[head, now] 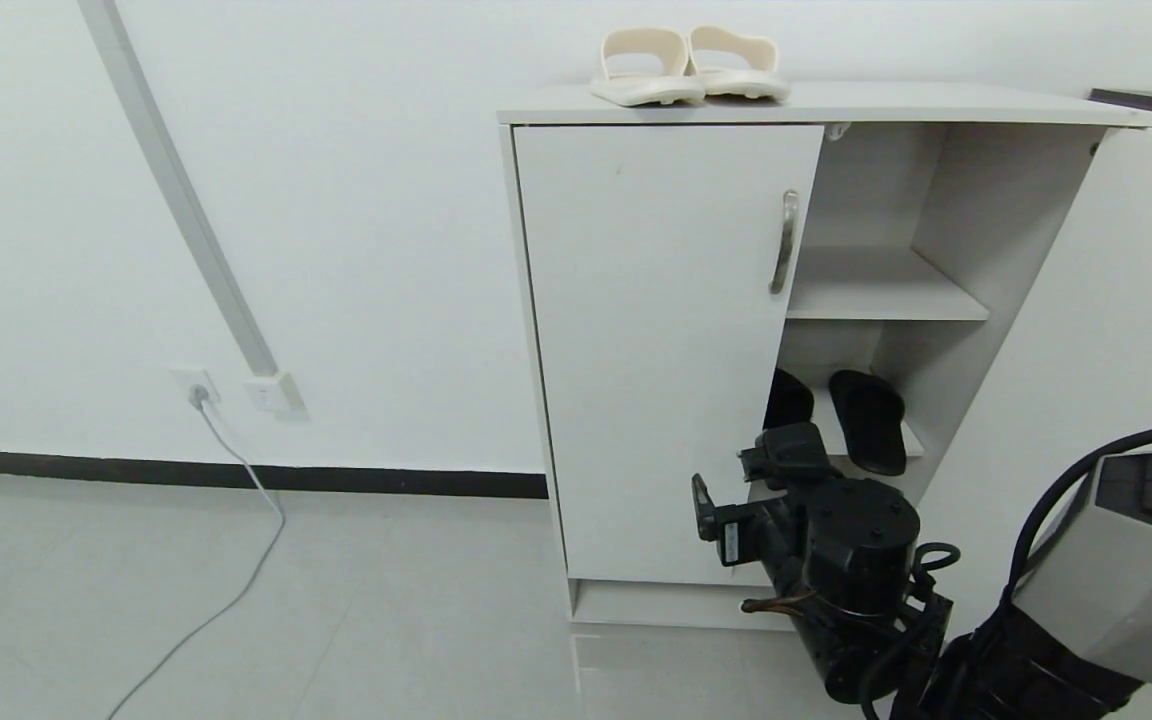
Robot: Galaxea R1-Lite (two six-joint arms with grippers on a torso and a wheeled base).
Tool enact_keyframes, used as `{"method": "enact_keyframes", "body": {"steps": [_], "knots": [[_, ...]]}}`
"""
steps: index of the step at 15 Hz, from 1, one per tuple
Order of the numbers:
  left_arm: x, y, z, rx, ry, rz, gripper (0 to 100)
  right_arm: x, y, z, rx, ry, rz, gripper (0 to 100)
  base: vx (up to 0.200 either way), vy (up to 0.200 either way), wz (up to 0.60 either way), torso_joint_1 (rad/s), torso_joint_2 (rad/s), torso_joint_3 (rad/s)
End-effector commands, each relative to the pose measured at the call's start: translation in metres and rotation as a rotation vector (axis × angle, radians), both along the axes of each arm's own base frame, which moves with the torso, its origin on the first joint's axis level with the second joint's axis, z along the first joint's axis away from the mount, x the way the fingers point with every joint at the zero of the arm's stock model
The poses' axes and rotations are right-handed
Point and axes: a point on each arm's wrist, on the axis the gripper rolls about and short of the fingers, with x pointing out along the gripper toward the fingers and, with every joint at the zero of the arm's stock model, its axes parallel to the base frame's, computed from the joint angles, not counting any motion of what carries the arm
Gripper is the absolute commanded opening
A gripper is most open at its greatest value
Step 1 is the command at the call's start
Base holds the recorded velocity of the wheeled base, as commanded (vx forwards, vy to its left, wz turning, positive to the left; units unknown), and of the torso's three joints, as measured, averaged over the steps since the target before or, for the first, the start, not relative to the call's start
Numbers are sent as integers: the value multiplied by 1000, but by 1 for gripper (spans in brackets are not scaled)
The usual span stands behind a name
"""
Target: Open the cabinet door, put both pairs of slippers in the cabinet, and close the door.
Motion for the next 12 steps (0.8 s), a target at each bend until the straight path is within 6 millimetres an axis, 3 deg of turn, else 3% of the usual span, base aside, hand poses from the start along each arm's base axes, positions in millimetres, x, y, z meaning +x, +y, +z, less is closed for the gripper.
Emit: {"method": "enact_keyframes", "body": {"steps": [1, 3, 6, 12], "knots": [[0, 0, 0, 0, 1, 0, 0, 0, 0, -1, -2, 2, 2, 100, 0, 0, 0, 0, 0, 0], [0, 0, 0, 0, 1, 0, 0, 0, 0, -1, -2, 2, 0, 100, 0, 0, 0, 4, -79, -77], [0, 0, 0, 0, 1, 0, 0, 0, 0, -1, -7, 1, 2, 100, 0, 0, 0, 14, -204, -317], [0, 0, 0, -6, 1, 2, 0, 0, 0, -1, -10, 2, 0, 100, 0, 0, 0, 74, -494, -352]]}}
